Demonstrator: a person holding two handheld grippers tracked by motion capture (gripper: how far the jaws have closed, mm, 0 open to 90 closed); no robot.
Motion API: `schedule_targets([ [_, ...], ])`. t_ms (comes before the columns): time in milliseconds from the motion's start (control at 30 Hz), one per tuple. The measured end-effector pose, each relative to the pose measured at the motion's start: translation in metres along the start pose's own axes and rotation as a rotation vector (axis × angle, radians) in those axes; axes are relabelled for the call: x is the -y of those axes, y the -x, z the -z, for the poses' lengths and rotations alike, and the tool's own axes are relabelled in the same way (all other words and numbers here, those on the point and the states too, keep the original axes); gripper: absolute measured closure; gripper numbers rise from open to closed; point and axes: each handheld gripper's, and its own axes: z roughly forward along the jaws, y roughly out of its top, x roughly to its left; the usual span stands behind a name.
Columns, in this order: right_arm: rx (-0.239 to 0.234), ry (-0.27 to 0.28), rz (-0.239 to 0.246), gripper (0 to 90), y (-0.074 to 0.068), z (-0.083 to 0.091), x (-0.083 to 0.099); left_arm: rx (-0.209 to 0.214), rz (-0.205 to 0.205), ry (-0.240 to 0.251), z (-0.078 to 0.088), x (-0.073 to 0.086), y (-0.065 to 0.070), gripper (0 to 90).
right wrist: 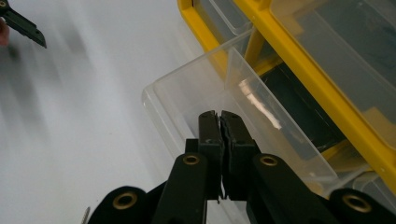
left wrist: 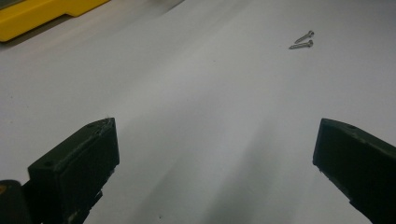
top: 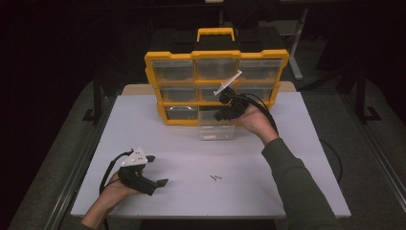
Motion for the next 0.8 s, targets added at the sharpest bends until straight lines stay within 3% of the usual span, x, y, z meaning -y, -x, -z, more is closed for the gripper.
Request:
schedule_targets([
  [533, 0.03, -0.079, -0.009, 86.1, 0.009, -0.03, 0.001, -0.002, 0.004, -0.008, 0.001, -0.001, -0.001, 0.2],
  [800, 0.037, -0.103, -0.012, 85.8, 0.011, -0.036, 0.001, -0.002, 0.0, -0.008, 0.0, -0.001, 0.0, 0.2],
])
